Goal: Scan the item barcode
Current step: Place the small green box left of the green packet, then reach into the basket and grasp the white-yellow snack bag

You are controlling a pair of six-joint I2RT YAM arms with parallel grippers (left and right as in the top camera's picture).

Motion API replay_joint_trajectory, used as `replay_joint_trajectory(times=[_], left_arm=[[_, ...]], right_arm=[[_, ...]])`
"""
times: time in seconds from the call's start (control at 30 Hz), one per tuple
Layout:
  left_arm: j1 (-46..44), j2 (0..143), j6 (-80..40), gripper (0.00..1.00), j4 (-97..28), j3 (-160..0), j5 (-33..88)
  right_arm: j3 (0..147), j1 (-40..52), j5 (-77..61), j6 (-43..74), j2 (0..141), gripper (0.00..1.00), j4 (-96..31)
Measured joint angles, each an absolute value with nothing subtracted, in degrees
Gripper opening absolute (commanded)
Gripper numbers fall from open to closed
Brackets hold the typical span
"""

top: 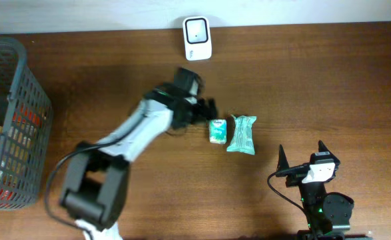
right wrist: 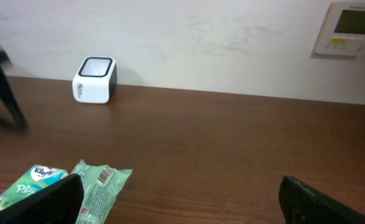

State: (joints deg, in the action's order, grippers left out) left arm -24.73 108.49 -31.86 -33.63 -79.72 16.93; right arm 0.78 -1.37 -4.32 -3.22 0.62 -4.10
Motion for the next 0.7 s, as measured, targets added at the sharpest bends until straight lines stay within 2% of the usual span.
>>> replay_joint_trajectory(times=[0.07, 0.1, 0.27, 0.33, 0.53, 0.63, 0.7], left_arm=[[-21.54, 105.67, -29.8, 0.99, -35.73, -81.84, 15.62], [-16.45, 99.94, -26.85, 0.99, -37.91, -86.21, 12.56], [-3.36, 88.66, -17.37, 0.99, -40.53, -95.98, 6.92], [3.62, 84.6, -13.82, 0.99, -41.3, -98.06, 0.32], [21.34, 82.5, -10.79, 0.99, -45.04, -98.32, -16.67], [27.42, 84.09, -10.24, 0.92, -47.66, -98.21, -20.29], [30.39, 85.8, -10.11, 0.91, -49.93, -97.82, -21.41]], right_arm=[[0.78, -1.37, -4.29, -3.22, 0.62, 0.99, -4.08], [0.78, -1.37, -4.32, -3.22, 0.62, 0.99, -4.08], [0.78, -1.37, -4.32, -3.2, 0.62, 0.99, -4.08], [0.78, -1.37, -4.32, -3.22, 0.62, 0.99, -4.1], [0.78, -1.37, -4.32, -3.2, 0.62, 0.99, -4.1], [0.78, -1.37, -4.32, -3.2, 0.62, 0.99, -4.1], [0.78, -1.37, -4.32, -3.2, 0.62, 0.99, -4.08]])
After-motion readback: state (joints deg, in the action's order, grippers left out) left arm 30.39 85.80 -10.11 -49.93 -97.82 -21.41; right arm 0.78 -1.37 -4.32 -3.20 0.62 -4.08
